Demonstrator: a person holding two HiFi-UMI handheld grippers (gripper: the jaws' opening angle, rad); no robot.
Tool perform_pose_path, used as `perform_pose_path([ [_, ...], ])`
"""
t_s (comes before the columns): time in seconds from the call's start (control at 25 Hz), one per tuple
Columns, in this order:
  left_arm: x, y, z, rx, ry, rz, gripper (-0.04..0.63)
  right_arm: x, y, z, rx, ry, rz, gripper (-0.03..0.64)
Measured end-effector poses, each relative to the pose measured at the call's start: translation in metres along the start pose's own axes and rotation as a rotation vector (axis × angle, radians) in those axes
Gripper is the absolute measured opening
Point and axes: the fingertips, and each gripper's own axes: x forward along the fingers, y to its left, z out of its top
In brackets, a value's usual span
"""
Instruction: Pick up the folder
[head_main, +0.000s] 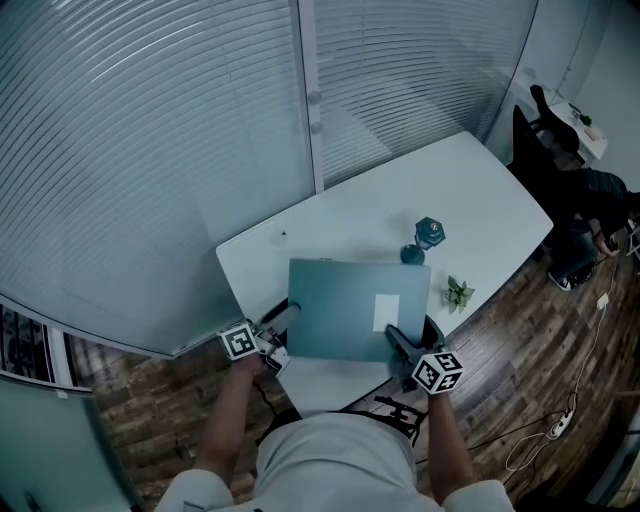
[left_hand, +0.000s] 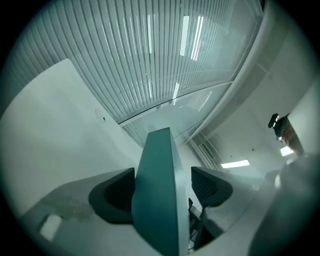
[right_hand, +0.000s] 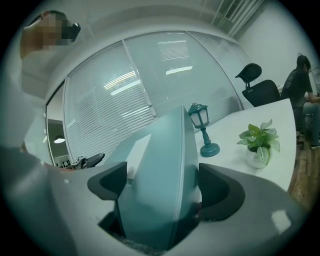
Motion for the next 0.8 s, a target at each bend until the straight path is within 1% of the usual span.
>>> perform_pose_path([
  [0.16,0.002,-0.013,0.008,-0.037,0.002,-0.069,0.353,-0.005,-0.001,0.001,0.033,-0.034,0.015,0.431],
  [0.2,0.001,-0.014,0.010,-0.058,0.000,-0.090,0.350,-0.007,-0.002,0.002,0.037,-0.044,0.020,0.431],
  [0.28,-0.001,-0.015,0.013,-0.120,-0.015,-0.133,0.343,-0.008,-0.002,0.005,0.044,-0.061,0.032,0.430],
  [0.32,-0.002,-0.015,0.014,-0.149,-0.024,-0.148,0.329,-0.008,-0.002,0.006,0.046,-0.065,0.037,0.428],
  [0.4,-0.005,-0.014,0.016,-0.199,-0.047,-0.162,0.322,-0.008,-0.003,0.007,0.046,-0.066,0.044,0.425],
  [0.52,-0.012,-0.010,0.027,-0.312,-0.138,-0.204,0.322,-0.009,-0.006,0.006,0.081,-0.075,0.050,0.425],
  [0.56,-0.014,-0.009,0.030,-0.343,-0.160,-0.215,0.311,-0.010,-0.007,0.005,0.094,-0.082,0.052,0.425],
  [0.6,-0.014,-0.007,0.030,-0.355,-0.159,-0.212,0.308,-0.011,-0.007,0.004,0.102,-0.089,0.054,0.423],
  [0.68,-0.013,-0.001,0.022,-0.348,-0.103,-0.167,0.308,-0.014,-0.005,0.002,0.102,-0.100,0.063,0.415],
  [0.72,-0.012,0.003,0.016,-0.358,-0.061,-0.145,0.308,-0.014,-0.004,0.002,0.097,-0.101,0.070,0.405],
  [0.8,-0.010,0.004,0.006,-0.407,0.012,-0.138,0.313,-0.015,-0.002,0.001,0.088,-0.089,0.085,0.400],
])
